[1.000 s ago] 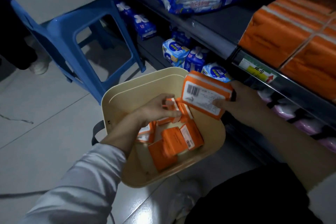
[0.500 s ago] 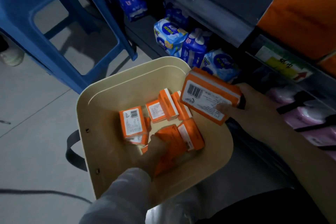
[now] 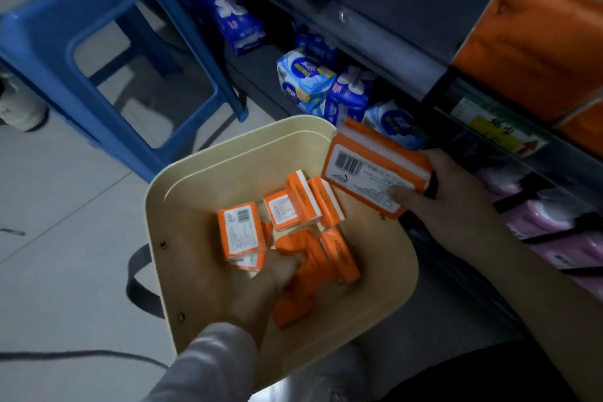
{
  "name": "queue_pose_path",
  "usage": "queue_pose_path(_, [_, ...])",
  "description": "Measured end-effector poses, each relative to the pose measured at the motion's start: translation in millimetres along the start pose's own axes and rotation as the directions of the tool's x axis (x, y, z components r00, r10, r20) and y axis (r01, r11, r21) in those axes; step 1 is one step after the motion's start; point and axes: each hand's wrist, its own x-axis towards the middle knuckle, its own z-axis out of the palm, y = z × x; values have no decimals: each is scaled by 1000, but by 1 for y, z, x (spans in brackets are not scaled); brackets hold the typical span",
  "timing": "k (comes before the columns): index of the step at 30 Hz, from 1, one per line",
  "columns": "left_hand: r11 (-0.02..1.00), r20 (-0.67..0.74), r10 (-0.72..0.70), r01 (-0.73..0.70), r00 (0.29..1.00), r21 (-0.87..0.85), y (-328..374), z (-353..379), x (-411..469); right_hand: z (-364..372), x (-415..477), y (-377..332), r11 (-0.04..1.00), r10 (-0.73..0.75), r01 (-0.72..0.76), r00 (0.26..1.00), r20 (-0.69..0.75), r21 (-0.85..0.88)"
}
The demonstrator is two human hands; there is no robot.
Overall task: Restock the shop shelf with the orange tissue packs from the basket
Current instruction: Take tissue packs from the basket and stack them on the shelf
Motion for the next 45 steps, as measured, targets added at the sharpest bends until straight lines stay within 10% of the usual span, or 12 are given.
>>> queue_pose_path(9, [919, 311, 138, -4, 941, -395, 53, -23, -82, -17, -34, -33, 937, -311, 276, 938, -151, -215])
queue_pose_path(15, [741, 270, 485, -227, 832, -632, 95, -17, -149, -35, -71, -61, 671, -625, 498, 779, -58, -549])
queue_pose_path(20, [790, 401, 499, -213, 768, -575, 111, -13, -200, -53, -108, -66, 539, -720, 525, 693, -37, -659])
queue_pose_path(27, [694, 198, 694, -568, 692, -443, 117, 8, -253, -97, -142, -61, 686, -604, 382, 774, -192, -619])
queue_pose_path(31, [586, 146, 804, -728, 576, -356, 125, 22, -278, -138, -166, -66, 962, -258, 190, 862, -436, -195])
queue_pose_path(37, [482, 190, 876, -830, 444, -281, 131, 69, -319, -179, -203, -69, 983, -32, 113, 877, -480, 142])
queue_pose_path(39, [441, 154, 898, -837, 413, -324, 131, 95, -330, -188, -219, -65, 904, 127, 72, 896, -426, 421])
queue_pose_path(42, [375, 157, 927, -866, 342, -329, 130, 136, -344, -197, -242, -54, 400, 318, -19, 940, -120, 916])
queue_pose_path(45, [325, 233, 936, -902, 264, -286, 123, 179, -355, -206, -258, -35, 54, 332, 20, 942, -37, 998])
